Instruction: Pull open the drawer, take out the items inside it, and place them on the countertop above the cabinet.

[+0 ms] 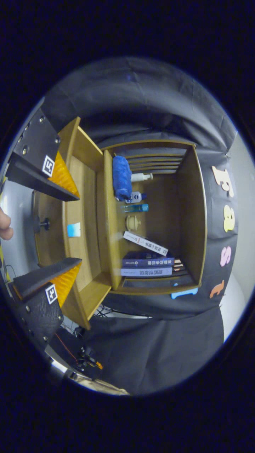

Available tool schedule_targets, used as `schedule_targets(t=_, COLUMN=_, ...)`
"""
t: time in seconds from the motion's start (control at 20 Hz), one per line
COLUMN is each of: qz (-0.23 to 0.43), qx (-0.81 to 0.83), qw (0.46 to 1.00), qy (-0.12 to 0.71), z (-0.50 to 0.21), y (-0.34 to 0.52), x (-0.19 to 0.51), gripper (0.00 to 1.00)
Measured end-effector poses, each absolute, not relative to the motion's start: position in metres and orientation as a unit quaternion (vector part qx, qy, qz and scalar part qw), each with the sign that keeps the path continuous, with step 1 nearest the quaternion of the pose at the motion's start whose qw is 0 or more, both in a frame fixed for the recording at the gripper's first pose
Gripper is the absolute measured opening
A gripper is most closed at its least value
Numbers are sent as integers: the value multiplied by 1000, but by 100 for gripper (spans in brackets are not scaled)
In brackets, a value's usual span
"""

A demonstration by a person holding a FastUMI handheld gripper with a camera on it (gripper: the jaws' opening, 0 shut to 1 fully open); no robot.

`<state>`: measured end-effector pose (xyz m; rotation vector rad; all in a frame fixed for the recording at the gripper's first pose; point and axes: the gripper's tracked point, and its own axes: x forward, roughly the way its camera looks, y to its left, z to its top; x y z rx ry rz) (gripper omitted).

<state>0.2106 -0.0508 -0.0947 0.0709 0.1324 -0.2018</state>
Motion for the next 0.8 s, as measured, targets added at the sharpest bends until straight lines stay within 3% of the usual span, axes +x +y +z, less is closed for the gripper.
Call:
schedule_targets(t=0.2, qz=-114, qx=36, qw=985, qy=128, z=-92, y=-69, x=274, gripper=93)
schedule_targets(t=0.5, qz=-132, qx=29, qw=943, qy=305, z=-150, y=-86, x=335, gripper=93)
schedule_targets(t=0.8, qz=-142, qx=20, qw=865, qy=481, z=-222, y=-86, x=341, gripper=90)
